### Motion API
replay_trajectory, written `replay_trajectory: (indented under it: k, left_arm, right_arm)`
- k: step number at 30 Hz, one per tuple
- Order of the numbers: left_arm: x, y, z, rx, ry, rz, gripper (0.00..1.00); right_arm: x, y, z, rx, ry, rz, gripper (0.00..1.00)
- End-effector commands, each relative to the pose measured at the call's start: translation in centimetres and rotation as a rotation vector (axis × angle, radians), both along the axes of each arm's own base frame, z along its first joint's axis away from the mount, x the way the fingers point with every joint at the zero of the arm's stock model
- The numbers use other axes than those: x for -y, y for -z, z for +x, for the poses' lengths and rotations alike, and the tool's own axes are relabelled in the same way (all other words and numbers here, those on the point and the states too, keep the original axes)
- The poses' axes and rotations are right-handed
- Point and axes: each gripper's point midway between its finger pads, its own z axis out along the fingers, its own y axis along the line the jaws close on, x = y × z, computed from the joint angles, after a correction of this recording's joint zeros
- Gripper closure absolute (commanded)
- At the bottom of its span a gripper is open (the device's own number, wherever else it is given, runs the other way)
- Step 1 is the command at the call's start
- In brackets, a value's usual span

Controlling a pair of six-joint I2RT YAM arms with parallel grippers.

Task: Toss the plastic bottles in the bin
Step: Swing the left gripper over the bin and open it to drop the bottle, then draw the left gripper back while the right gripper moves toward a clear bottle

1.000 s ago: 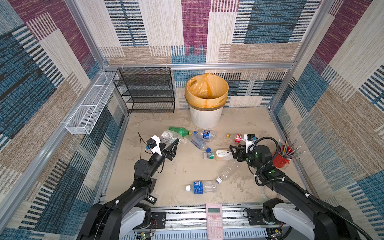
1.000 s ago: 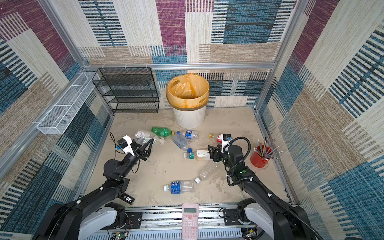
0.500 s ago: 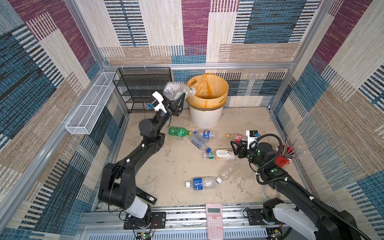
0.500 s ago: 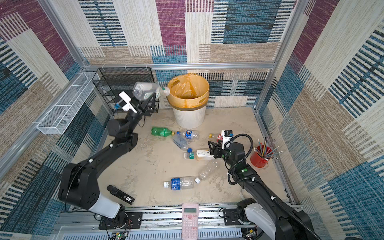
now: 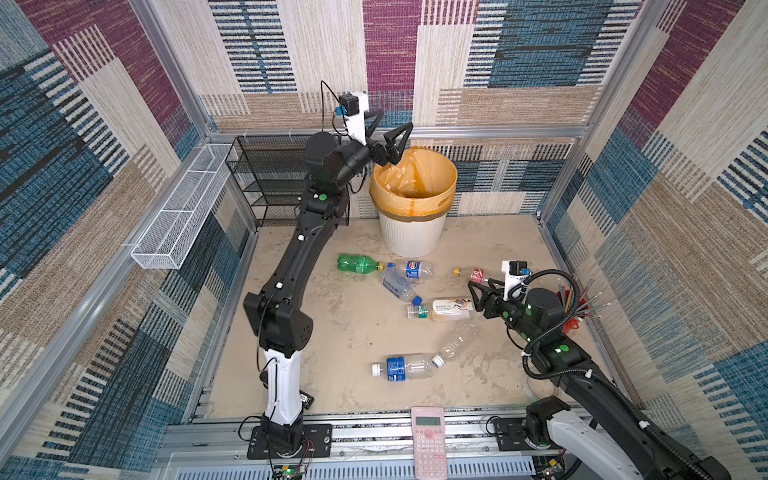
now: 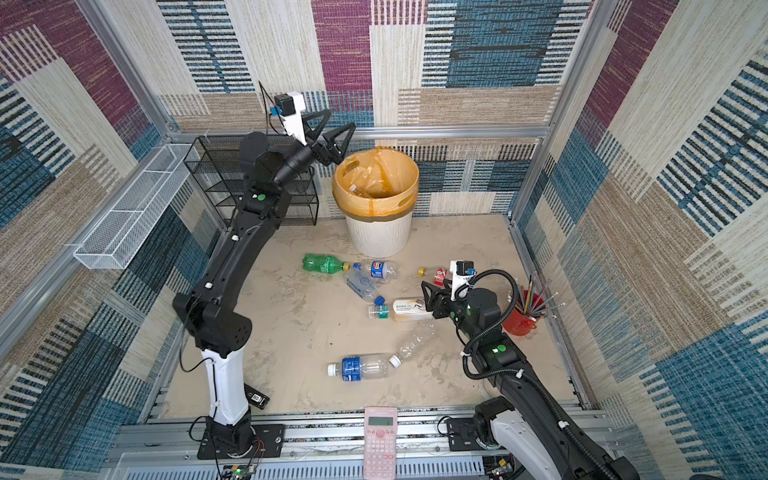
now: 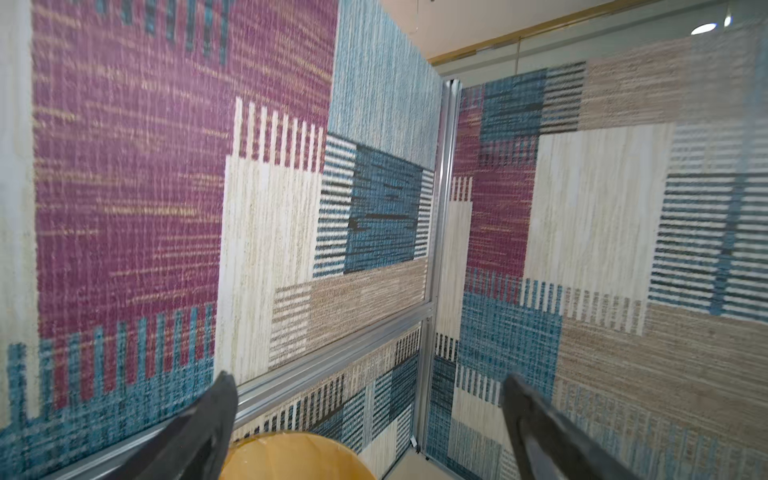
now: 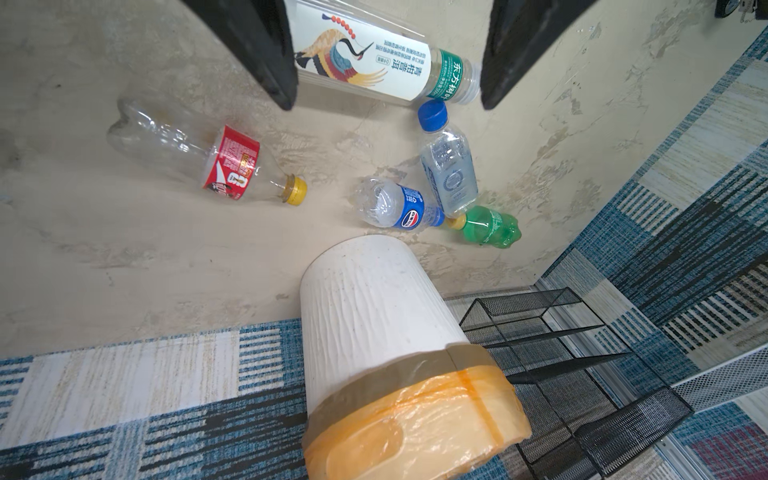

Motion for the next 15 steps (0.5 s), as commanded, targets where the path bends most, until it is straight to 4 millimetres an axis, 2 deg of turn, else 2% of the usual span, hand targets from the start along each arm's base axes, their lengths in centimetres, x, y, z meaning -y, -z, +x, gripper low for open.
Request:
replay_trajectory:
  k: [1, 3, 7, 10, 12, 13, 14, 15]
  left_arm:
    - [-2.3, -6.0, -7.6, 0.283, 0.003, -0.054, 0.00]
    - [-2.9, -6.1, -9.9, 0.302, 0.011, -0.052, 0.01]
    - [-4.2, -3.0, -12.7, 0.264, -0.002, -0.054, 0.04]
    - [-5.2, 2.0, -13.1, 0.167, -0.048, -0.034, 0.05]
    - [-5.8, 6.0, -13.0, 0.081, -0.079, -0.020, 0.06]
    - [-6.1, 7.7, -12.9, 0.041, -0.094, -0.013, 0.06]
    - [-6.3, 9.8, -12.8, -0.009, -0.109, -0.001, 0.06]
    - [-6.5, 12.1, -12.7, -0.065, -0.121, 0.014, 0.07]
  right_arm:
    - [0.1, 0.0, 0.3, 0.005, 0.008, -0.010, 0.29]
    - [0.0, 0.2, 0.4, 0.001, 0.007, -0.008, 0.29]
    - [0.1, 0.9, 0.6, -0.022, 0.020, 0.004, 0.25]
    - [0.2, 1.4, 0.6, -0.040, 0.033, 0.026, 0.19]
    - [0.5, 1.7, 0.6, -0.038, 0.051, 0.041, 0.18]
    - [0.5, 1.5, 0.5, -0.032, 0.056, 0.051, 0.12]
    - [0.6, 1.2, 0.3, -0.016, 0.055, 0.054, 0.01]
    - [0.7, 0.8, 0.2, 0.006, 0.055, 0.050, 0.00]
